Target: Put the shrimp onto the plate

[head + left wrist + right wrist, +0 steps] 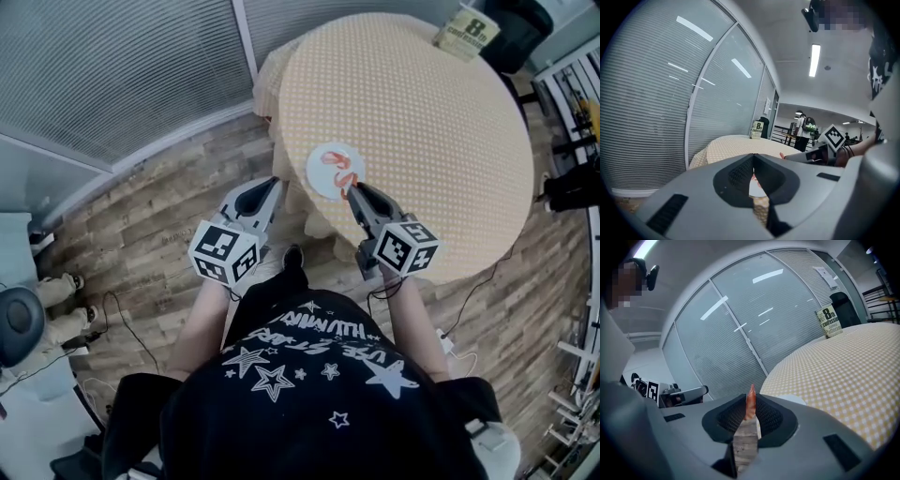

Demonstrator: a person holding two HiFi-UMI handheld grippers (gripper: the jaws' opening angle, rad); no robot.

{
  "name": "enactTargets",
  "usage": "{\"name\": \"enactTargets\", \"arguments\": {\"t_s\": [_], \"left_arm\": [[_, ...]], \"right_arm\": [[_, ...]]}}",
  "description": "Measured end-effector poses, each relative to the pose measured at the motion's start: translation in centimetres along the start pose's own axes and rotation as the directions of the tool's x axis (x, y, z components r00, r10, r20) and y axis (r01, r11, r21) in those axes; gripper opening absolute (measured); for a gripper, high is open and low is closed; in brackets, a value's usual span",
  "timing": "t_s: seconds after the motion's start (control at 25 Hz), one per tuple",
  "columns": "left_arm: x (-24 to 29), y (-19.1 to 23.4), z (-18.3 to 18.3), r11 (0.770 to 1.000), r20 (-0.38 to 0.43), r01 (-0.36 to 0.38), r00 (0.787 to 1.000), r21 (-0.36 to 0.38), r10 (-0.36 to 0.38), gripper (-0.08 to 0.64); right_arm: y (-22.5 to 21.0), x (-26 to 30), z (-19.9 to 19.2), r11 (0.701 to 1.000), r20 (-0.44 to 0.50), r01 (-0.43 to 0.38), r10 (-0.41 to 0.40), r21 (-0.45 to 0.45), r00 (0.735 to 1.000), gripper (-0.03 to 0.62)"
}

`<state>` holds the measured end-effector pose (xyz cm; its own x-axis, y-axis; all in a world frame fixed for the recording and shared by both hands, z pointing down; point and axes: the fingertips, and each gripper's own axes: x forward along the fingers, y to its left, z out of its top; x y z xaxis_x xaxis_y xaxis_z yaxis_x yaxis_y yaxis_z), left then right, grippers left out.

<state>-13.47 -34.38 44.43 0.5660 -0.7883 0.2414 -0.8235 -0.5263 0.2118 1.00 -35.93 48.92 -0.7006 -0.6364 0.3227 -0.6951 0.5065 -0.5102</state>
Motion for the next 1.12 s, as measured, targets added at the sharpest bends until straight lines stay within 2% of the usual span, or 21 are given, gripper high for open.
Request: {"name": "enactTargets", "arguments": {"t_s": [0.28, 0.48, 0.72, 0.92, 1.12], "left_arm": [[2.3, 3.9, -0.6, 1.000, -0.031, 0.001, 1.000, -0.014, -0.001, 0.008], [3.8, 5.5, -1.8, 0.999, -0.070, 0.016, 0.997, -0.029, -0.018, 0.008], [5.0, 6.2, -3.0, 0.999, -0.105, 0.026, 0.994, -0.046, -0.031, 0.008], [5.1, 6.2, -4.0, 0.997, -0.129, 0.040, 0.990, -0.060, -0.047, 0.008], [5.3, 6.0, -4.5, 0.996, -0.130, 0.050, 0.990, -0.070, -0.059, 0.008]], "right_arm": [[-2.4, 4.1, -0.2, 0.998, -0.044, 0.061, -0.061, -0.003, 0.997, 0.072], [-3.3, 7.0, -2.3, 0.997, -0.132, 0.077, -0.076, 0.002, 0.988, 0.072], [-5.1, 9.2, -5.0, 0.990, -0.240, 0.132, -0.138, -0.042, 0.961, 0.072], [-5.8, 10.2, -6.9, 0.976, -0.324, 0.180, -0.210, -0.119, 0.922, 0.072], [-6.4, 10.8, -7.4, 0.960, -0.331, 0.231, -0.271, -0.156, 0.904, 0.072]]}}
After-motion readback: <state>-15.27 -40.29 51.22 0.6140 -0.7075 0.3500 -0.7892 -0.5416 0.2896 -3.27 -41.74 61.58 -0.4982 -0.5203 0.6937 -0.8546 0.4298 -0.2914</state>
